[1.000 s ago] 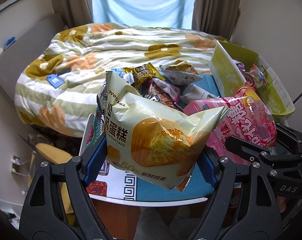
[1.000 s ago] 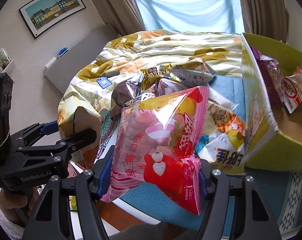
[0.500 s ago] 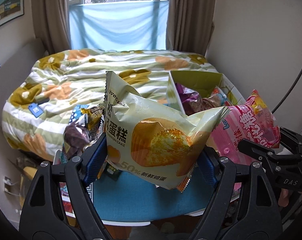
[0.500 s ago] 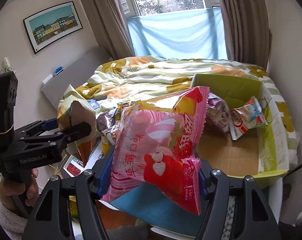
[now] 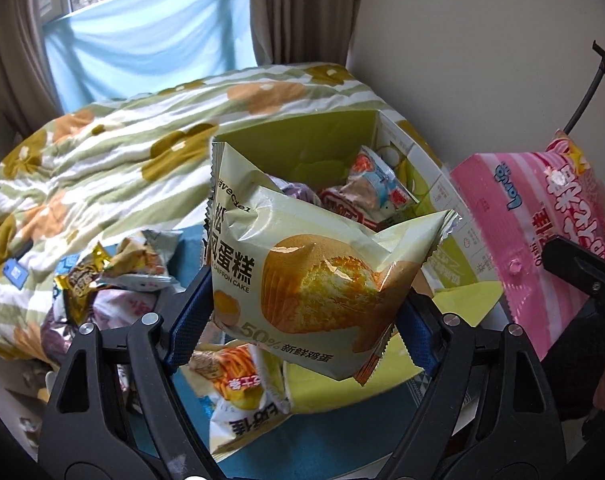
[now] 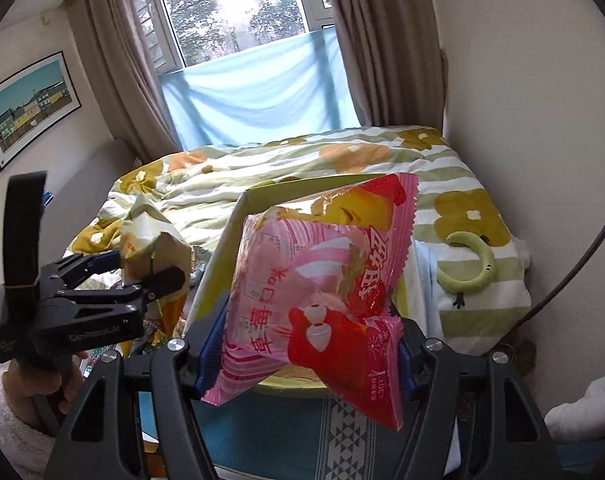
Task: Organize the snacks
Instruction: 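Carry both bags over the box and open both grippers to drop them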
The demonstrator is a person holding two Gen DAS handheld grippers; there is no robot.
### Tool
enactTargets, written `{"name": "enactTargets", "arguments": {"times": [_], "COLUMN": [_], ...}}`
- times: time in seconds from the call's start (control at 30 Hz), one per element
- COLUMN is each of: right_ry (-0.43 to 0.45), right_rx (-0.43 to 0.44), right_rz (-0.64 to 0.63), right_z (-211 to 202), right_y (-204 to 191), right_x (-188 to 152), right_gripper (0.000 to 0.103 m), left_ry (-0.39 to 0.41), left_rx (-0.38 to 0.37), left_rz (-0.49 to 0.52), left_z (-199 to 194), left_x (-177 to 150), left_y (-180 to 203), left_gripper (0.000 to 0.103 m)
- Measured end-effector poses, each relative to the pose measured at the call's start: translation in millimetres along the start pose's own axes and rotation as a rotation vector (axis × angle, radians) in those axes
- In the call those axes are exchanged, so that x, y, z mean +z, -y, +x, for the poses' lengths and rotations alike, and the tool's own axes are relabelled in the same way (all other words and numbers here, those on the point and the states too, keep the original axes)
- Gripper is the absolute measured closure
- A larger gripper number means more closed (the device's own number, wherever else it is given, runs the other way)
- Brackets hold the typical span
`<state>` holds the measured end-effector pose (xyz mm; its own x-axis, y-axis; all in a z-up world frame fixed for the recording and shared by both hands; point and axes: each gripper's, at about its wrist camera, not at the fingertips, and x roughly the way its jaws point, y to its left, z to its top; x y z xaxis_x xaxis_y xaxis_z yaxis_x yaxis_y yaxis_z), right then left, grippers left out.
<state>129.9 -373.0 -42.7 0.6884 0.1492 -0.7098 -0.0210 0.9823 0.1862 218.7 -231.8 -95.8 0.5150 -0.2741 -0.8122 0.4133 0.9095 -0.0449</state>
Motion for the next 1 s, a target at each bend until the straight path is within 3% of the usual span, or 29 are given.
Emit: {"name": "enactTargets", "arguments": {"times": [0.1, 0.23, 0.57, 1.0], "right_ry": [-0.009, -0.028, -0.13, -0.252], "right_rx": [-0.034, -0.052, -0.034, -0.052], "right_rz": [0.029, 0.075, 0.1, 0.008], "right_z": [3.9, 13.0, 63.6, 132.6], "right_y": [14.0, 29.4, 31.1, 19.3], "right_x": [6.6, 12.3, 16.8, 11.7], "right_gripper": [0.04, 0.04, 0.04, 0.037], "left_ry": [-0.04, -0.037, -0.049, -0.032], "left_rx": [-0.015, -0.035, -0.001, 0.041], "left_rz": [0.034, 0.058, 0.011, -0.007], "left_z": [21.3, 24.3, 14.9, 13.3], "left_x": [4.4, 5.7, -6.0, -10.5], "left_y": [7.4, 8.1, -33.2, -50.3], "left_gripper": [0.015, 0.001, 0.001, 0.001]}}
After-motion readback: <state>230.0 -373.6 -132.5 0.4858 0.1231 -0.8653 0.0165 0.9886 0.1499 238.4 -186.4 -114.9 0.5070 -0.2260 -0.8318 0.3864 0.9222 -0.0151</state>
